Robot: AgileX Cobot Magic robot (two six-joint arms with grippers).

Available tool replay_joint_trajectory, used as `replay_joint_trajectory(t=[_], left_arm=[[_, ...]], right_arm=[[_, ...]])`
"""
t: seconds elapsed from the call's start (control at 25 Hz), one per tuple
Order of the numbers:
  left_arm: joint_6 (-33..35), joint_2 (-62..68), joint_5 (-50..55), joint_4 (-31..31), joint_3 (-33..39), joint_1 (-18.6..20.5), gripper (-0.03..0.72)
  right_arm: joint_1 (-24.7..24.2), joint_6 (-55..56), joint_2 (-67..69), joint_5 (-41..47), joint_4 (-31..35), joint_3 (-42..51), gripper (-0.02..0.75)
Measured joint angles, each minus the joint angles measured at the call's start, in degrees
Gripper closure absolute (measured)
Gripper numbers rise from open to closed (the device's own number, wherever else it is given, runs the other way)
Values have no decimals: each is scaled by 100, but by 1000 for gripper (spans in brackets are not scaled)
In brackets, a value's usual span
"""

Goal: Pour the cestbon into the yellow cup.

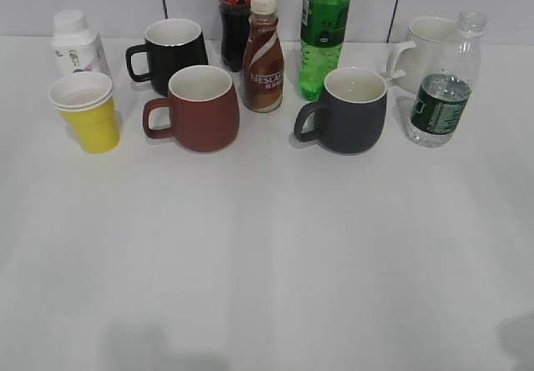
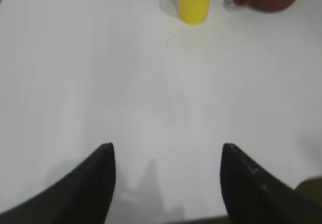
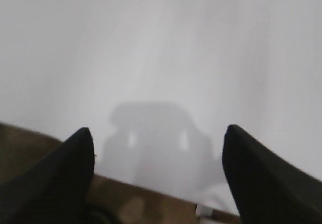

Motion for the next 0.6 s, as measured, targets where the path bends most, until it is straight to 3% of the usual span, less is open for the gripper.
replay_joint_trajectory(t=[0.6], left_arm=[[92, 5, -256, -100, 99, 0, 193]], right_arm=[[0, -2, -583, -25, -58, 29, 146]])
